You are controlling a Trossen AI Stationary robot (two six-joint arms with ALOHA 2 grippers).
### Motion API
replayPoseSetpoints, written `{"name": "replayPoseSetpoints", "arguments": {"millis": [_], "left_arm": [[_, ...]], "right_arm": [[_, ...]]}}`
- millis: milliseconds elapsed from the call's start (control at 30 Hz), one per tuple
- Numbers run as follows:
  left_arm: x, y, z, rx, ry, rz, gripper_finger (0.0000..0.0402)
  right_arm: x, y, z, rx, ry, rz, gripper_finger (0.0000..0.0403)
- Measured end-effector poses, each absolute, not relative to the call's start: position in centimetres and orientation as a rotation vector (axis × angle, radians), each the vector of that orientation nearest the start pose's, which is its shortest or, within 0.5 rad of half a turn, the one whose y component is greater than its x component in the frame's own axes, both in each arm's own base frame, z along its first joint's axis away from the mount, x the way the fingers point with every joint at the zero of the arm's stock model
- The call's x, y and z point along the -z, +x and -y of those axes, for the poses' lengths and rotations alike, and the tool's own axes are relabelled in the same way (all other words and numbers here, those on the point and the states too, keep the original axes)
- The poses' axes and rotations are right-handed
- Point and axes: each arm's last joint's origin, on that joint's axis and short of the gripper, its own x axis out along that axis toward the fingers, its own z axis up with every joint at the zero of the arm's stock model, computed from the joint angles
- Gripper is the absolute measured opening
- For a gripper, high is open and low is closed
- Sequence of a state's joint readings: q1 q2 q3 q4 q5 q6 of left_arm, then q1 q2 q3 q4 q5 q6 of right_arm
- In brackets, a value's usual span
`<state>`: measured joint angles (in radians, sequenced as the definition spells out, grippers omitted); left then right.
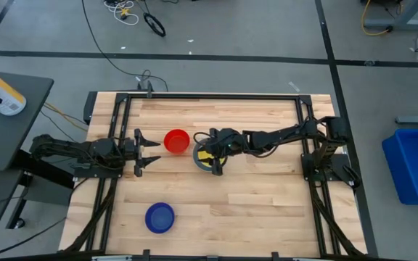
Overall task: Nest bowls inside each other
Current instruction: Stack the red bowl on the yellow bowl
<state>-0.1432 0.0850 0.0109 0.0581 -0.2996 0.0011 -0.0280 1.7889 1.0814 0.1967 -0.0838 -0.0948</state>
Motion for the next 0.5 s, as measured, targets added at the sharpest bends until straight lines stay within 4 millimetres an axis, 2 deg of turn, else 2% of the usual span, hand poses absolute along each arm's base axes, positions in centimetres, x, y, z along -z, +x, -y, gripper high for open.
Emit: {"name": "replayPoseSetpoints", "arguments": {"millis": [133,233,333,500], "left_arm": [[-16.6,10.1,0.6,-0.159,0.0,-0.015,0.0247],[-16.6,10.1,0.6,-0.16,0.0,-0.015,0.0247],[-16.6,10.1,0.6,-0.162,-0.007,-0.015,0.0247],[-16.6,10.1,0.5,-0.184,-0.006,-0.013,0.0247]], "right_arm": [[-20.6,37.4,1.0,-0.08,-0.08,-0.463,0.0187],[-21.5,35.4,1.1,-0.073,-0.093,-0.377,0.0185],[-22.4,32.5,1.2,-0.06,-0.111,-0.276,0.0188],[-23.0,27.0,1.0,-0.047,-0.142,-0.123,0.0197]]}}
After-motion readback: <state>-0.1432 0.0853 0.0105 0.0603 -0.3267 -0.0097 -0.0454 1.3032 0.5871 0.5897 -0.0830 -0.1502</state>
